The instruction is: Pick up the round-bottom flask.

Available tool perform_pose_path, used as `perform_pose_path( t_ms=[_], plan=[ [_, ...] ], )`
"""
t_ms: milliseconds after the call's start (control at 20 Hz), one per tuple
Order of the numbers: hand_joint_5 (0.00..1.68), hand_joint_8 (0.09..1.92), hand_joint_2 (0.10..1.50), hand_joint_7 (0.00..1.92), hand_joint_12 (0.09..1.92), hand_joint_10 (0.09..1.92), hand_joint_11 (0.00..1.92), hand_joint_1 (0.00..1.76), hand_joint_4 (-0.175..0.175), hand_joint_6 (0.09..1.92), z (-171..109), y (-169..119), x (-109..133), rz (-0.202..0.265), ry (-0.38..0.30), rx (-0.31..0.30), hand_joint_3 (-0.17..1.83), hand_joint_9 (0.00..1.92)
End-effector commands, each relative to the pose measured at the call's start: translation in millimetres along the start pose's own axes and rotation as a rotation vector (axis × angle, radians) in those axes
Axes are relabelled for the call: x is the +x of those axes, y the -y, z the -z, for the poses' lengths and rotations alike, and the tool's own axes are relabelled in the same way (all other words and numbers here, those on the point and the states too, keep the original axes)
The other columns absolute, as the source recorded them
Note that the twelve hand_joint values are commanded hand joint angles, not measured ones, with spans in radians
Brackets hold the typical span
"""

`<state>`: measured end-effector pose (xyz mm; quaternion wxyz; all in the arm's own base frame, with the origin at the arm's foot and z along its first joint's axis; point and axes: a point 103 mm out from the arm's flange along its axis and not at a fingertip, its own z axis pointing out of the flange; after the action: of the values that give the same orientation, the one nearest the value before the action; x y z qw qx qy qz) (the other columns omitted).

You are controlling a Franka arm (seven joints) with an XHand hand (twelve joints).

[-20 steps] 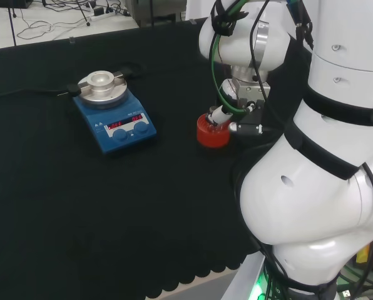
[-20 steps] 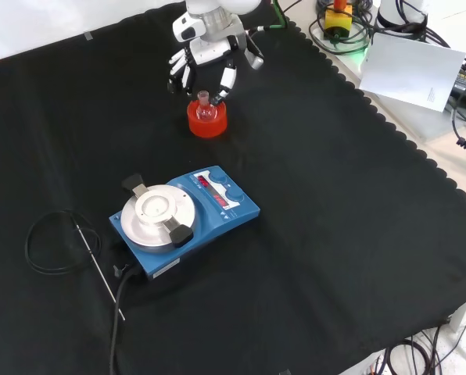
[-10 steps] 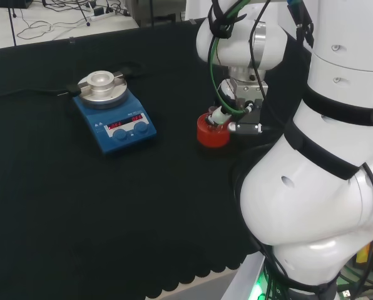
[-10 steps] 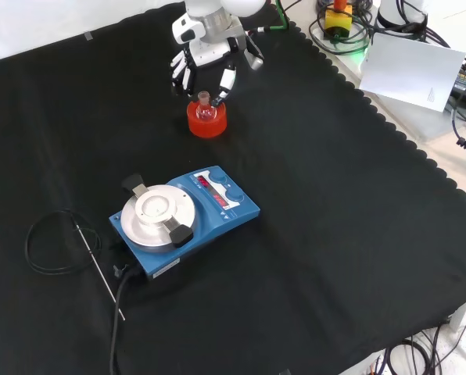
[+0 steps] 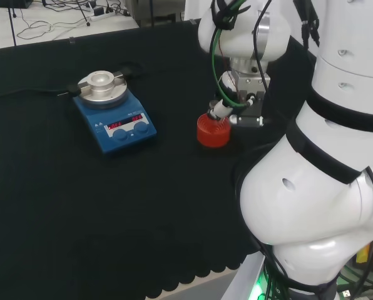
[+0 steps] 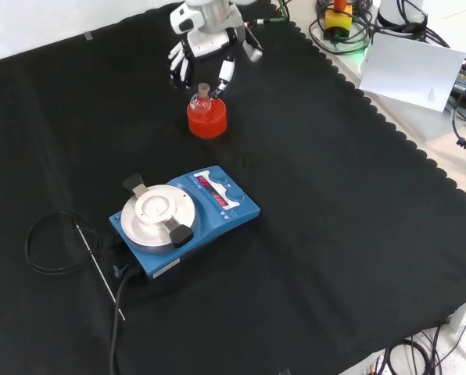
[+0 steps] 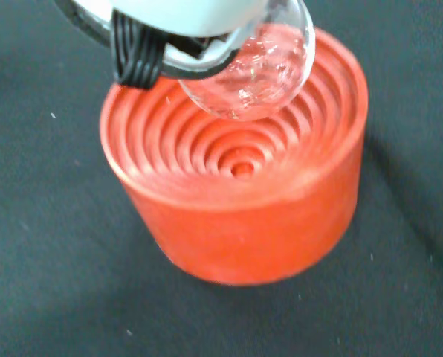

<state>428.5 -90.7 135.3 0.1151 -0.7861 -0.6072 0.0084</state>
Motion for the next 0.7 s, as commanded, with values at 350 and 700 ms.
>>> perform_pose_path(
  t_ms=[350,700],
  plan=[
    [1.13,0.71,0.67,0.58,1.31,0.59,0.45,1.11,0.078,0.98,60,9,25,0.012,0.038,0.03,0.77,0.77],
    [1.14,0.71,0.66,0.59,1.31,0.59,0.45,1.12,0.07,0.97,89,-1,59,0.04,0.044,0.024,0.79,0.77]
  ],
)
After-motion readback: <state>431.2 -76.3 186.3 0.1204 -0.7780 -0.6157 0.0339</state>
